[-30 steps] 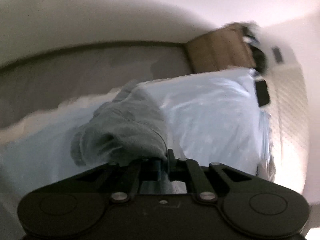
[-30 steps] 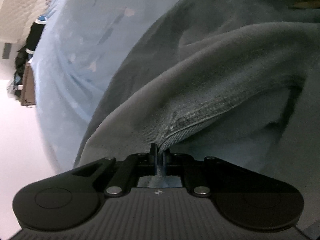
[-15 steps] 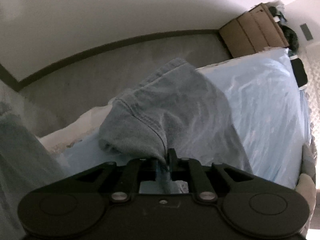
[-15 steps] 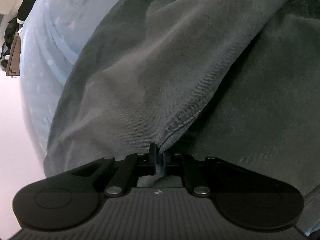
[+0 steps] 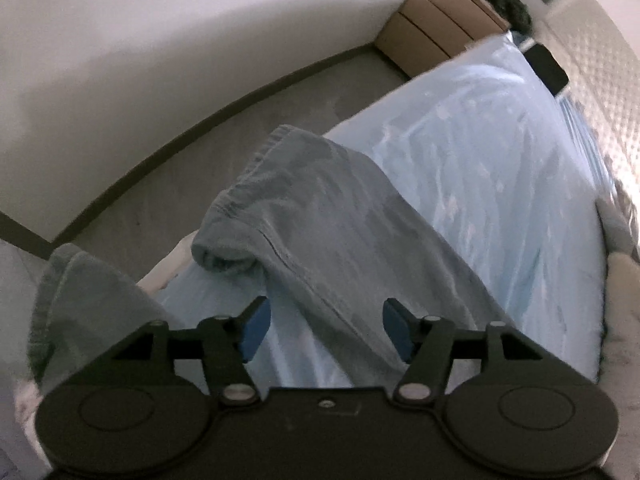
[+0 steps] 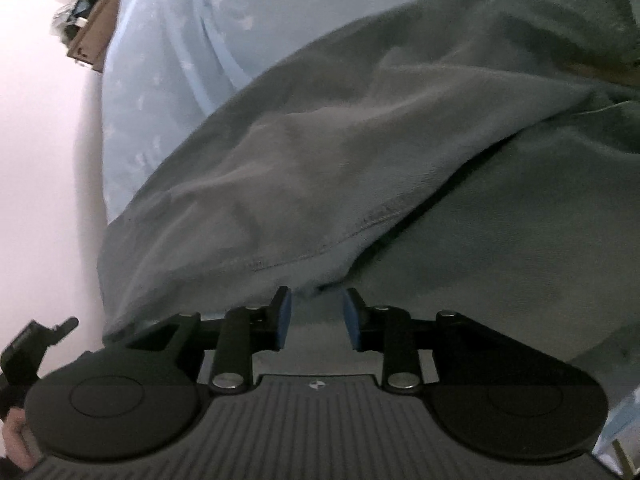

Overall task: Fold clothes
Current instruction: 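Open both tools and release the trousers onto the sheet, then grasp the elastic waistband with the right tool while the left tool grasps a leg hem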

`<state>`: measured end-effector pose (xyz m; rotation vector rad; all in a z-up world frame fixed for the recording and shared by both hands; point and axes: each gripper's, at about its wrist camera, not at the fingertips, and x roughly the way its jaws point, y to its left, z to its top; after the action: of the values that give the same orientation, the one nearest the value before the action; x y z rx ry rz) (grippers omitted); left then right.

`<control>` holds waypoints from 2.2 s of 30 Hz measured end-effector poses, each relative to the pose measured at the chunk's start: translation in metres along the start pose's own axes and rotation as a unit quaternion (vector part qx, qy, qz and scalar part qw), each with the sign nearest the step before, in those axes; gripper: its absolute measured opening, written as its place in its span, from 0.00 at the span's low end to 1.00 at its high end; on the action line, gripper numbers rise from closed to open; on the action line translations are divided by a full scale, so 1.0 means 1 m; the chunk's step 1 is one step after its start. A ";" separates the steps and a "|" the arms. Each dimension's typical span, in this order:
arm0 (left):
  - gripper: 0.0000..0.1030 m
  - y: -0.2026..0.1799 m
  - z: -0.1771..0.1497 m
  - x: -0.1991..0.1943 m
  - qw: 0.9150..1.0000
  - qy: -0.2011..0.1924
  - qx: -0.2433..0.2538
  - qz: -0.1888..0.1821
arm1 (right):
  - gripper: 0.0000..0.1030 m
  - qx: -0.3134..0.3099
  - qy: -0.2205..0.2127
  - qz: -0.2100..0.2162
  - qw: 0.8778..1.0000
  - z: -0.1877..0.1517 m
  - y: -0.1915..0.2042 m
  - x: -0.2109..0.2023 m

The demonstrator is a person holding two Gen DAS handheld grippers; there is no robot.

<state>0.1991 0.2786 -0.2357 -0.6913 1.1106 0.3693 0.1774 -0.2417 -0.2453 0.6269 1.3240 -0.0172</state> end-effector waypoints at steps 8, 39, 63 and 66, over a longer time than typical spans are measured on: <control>0.63 -0.027 -0.035 -0.029 0.998 0.018 0.055 -0.012 | 0.30 0.042 -0.062 -0.009 0.997 -0.011 -0.045 -0.040; 0.77 0.074 -0.150 -0.109 0.930 0.005 -0.355 0.091 | 0.80 0.369 -0.161 0.009 0.915 -0.041 -0.386 -0.113; 0.75 0.128 -0.168 -0.134 0.892 -0.056 -0.445 0.061 | 0.10 0.400 -0.197 0.050 0.894 -0.036 -0.356 -0.095; 0.74 0.140 -0.170 -0.114 0.886 -0.041 -0.460 0.048 | 0.10 0.376 -0.201 0.040 0.903 -0.029 -0.334 -0.110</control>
<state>-0.0483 0.2751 -0.2229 -1.4386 0.8508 1.0351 0.0027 -0.5451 -0.2880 1.2565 0.8561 -0.5881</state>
